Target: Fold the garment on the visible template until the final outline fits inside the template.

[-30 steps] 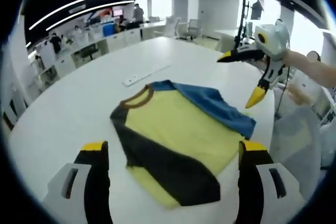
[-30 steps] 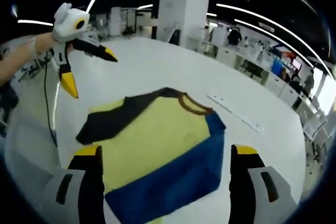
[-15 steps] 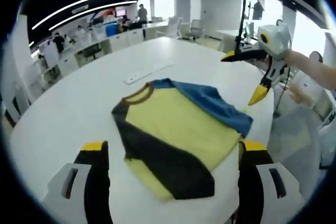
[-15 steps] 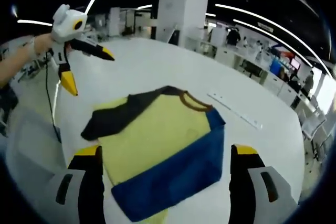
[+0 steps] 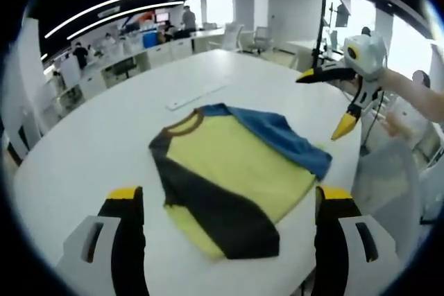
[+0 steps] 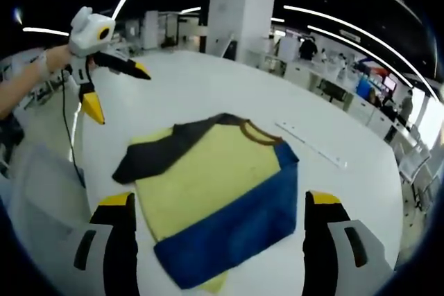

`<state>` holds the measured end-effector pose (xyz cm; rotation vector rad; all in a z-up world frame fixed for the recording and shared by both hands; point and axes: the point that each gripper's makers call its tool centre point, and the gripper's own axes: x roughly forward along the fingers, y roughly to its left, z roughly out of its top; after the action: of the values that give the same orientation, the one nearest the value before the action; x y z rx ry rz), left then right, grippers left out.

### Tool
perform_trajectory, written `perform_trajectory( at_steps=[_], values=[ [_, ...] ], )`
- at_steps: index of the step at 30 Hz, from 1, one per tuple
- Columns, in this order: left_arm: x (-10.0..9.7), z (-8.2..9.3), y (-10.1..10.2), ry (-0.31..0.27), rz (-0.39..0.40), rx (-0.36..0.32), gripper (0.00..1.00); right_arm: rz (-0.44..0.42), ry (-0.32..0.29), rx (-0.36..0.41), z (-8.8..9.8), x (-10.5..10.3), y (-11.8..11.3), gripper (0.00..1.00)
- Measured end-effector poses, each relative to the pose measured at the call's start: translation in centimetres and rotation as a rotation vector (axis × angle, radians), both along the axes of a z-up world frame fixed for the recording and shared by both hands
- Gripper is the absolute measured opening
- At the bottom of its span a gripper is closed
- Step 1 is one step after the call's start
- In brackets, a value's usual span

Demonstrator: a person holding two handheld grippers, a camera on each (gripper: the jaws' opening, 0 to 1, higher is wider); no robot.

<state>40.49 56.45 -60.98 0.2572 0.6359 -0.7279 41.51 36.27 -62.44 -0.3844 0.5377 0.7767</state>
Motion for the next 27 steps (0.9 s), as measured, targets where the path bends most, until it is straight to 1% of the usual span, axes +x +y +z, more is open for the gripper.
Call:
perform_trajectory(
  at_steps=[8, 11, 15, 17, 20, 24, 27],
  values=[
    [-0.1, -0.1, 0.2, -0.006, 0.014, -0.005, 1.0, 0.01, -0.018, -0.013, 0.2, -0.5, 0.4, 1.0],
    [-0.3, -0.1, 0.3, -0.009, 0.019, -0.013, 1.0, 0.014, -0.022, -0.025, -0.1, -0.9, 0.4, 1.0],
    [-0.5, -0.2, 0.5, -0.011, 0.018, 0.001, 1.0, 0.021, -0.01, -0.015, -0.4, -1.6, 0.7, 1.0],
    [-0.7, -0.1, 0.6, -0.017, 0.02, 0.002, 1.0, 0.024, -0.027, -0.018, -0.4, -1.9, 0.7, 1.0],
    [-1.1, 0.0, 0.6, -0.024, 0.022, 0.004, 1.0, 0.031, -0.026, -0.036, -0.8, -2.4, 0.7, 1.0],
    [-1.4, -0.4, 0.6, -0.027, 0.026, 0.015, 1.0, 0.04, -0.04, -0.052, -1.1, -3.0, 0.9, 1.0],
    [-1.8, -0.7, 0.4, -0.021, 0.023, 0.01, 1.0, 0.041, -0.029, -0.041, -1.3, -3.3, 0.9, 1.0]
  ],
)
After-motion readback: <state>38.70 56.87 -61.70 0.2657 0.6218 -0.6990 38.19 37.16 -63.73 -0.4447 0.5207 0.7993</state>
